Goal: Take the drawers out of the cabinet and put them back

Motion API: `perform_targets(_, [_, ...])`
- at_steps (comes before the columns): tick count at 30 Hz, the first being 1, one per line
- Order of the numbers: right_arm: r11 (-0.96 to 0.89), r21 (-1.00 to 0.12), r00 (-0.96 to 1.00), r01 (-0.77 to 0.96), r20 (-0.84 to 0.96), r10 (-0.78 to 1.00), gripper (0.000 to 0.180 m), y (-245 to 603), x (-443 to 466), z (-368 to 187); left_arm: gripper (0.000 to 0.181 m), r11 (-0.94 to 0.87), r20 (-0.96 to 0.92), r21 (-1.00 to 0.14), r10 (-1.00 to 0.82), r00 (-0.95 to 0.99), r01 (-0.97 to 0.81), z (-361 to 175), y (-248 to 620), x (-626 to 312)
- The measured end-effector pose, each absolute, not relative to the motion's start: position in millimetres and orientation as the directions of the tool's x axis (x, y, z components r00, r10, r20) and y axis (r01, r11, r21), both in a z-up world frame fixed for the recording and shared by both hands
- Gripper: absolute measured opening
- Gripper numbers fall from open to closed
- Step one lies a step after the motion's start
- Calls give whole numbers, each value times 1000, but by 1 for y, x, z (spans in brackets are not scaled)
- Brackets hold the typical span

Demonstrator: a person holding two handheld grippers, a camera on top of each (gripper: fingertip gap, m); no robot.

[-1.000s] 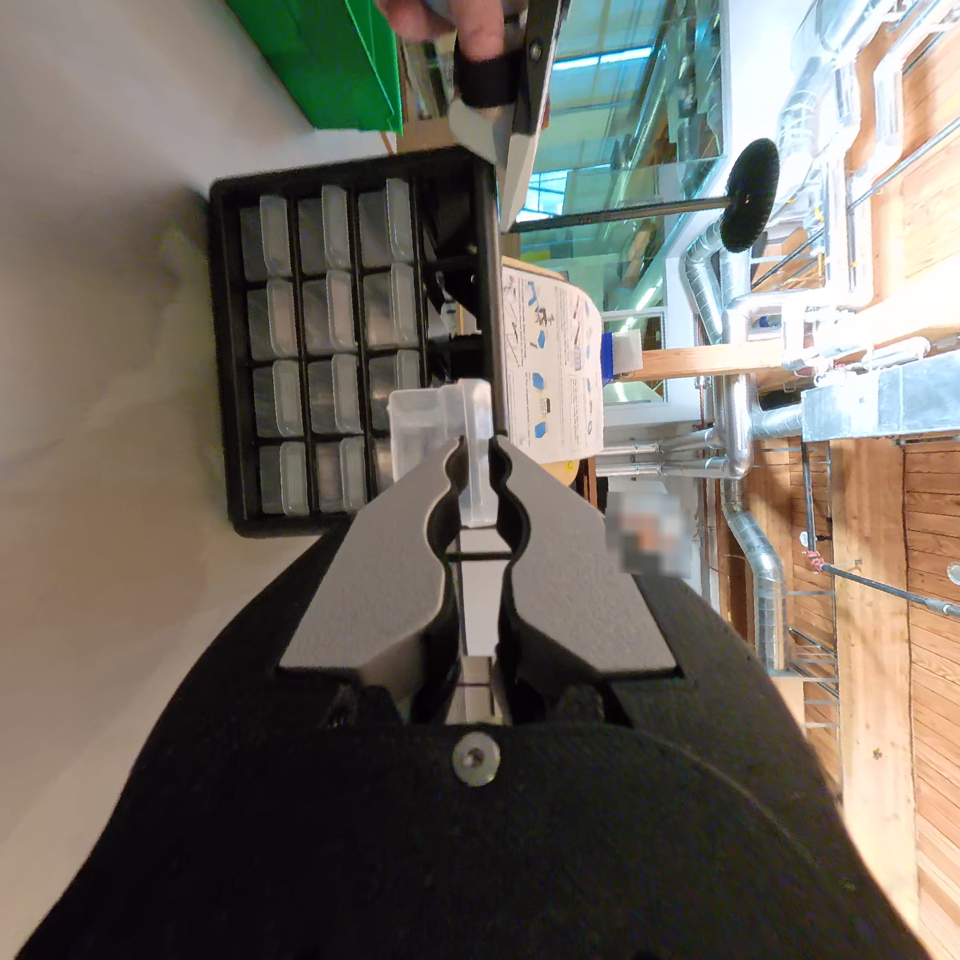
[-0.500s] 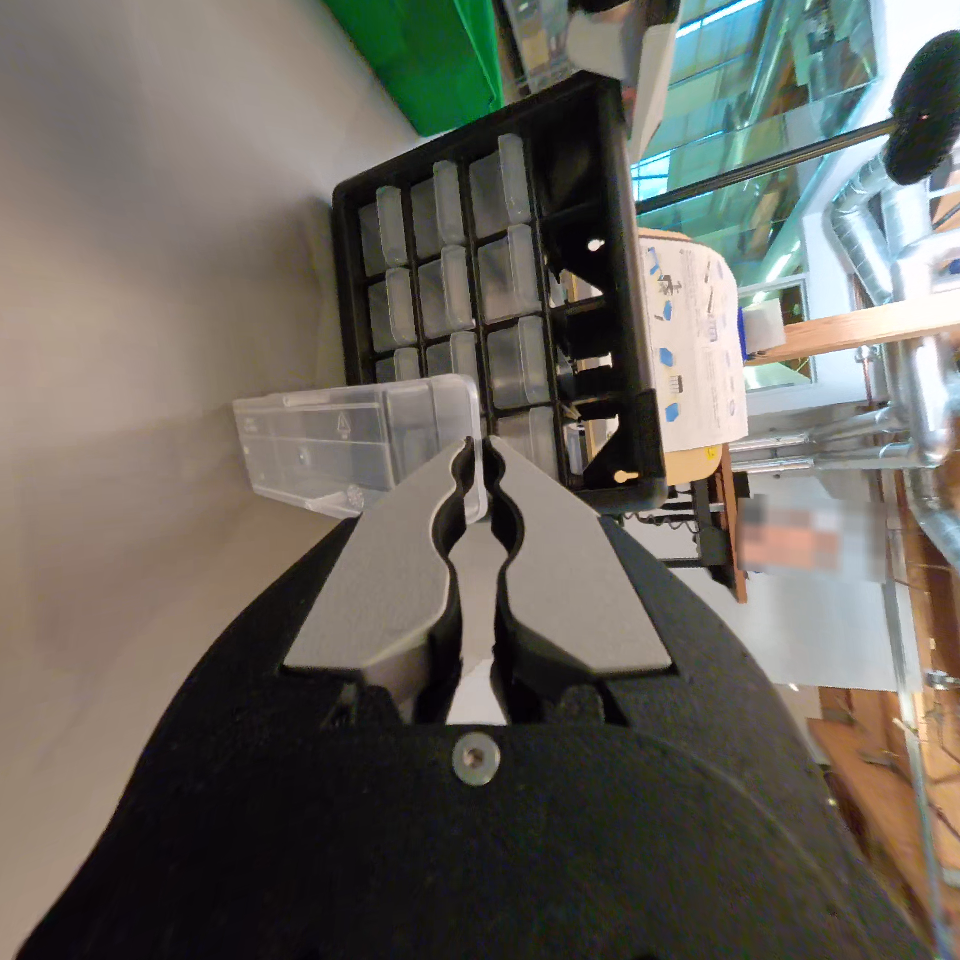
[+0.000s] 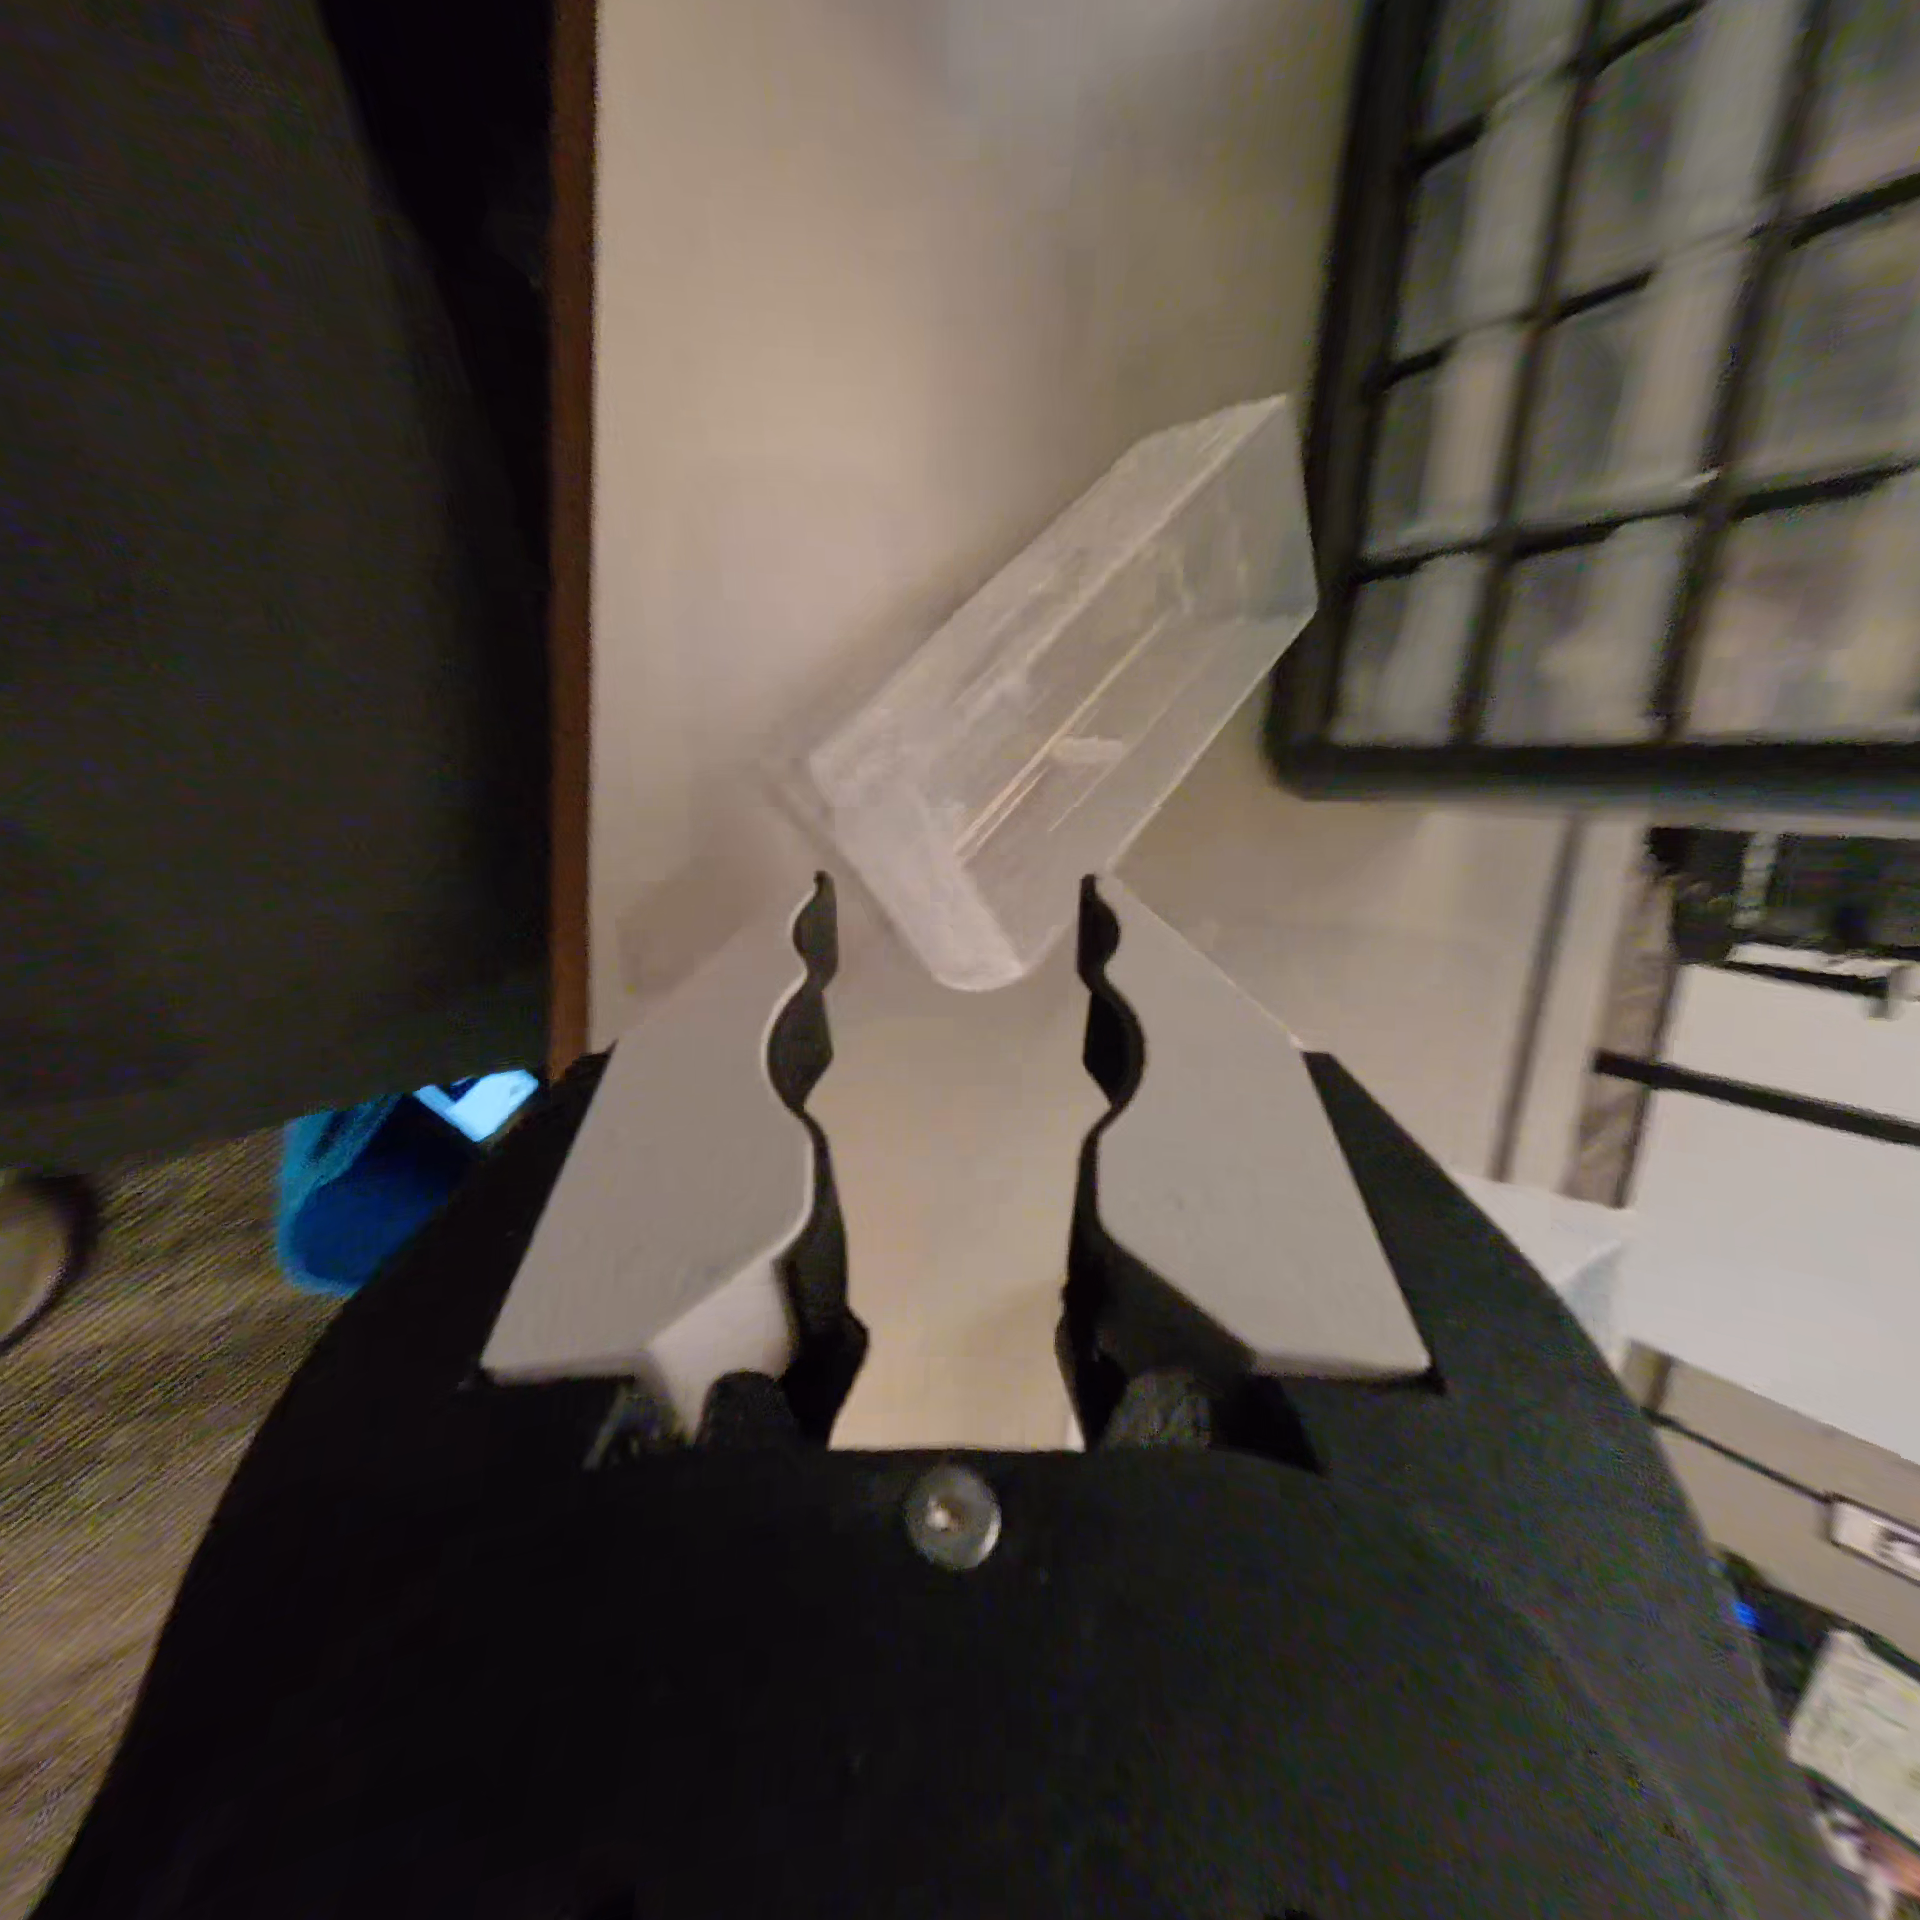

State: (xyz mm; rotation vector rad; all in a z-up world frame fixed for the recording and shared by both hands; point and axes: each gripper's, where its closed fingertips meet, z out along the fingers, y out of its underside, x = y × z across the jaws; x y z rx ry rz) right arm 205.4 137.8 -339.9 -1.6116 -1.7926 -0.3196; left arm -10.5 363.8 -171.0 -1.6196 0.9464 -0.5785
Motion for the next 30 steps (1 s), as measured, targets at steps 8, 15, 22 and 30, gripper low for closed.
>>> perform_targets(8, [-204, -512, 417, 834, 345, 841, 79, 158, 170, -317, 0, -60, -111, -959, -821, 560, -279, -171, 364, -11])
perform_targets(15, [-457, -348, 524, 818, 125, 842, 83, 177, 160, -370, 0, -60, -111, -958, -822, 558, -280, -171, 364, -11])
perform_targets(22, [-456, -295, 510, 840, 142, 848, 61, 184, 173, -378, 0, -62, -102, -961, -828, 551, -271, -171, 364, -10])
perform_targets(30, [-262, -395, 361, 881, 201, 910, 57, 175, 191, -319, 0, -62, -103, -961, -828, 552, -271, -171, 364, -10])
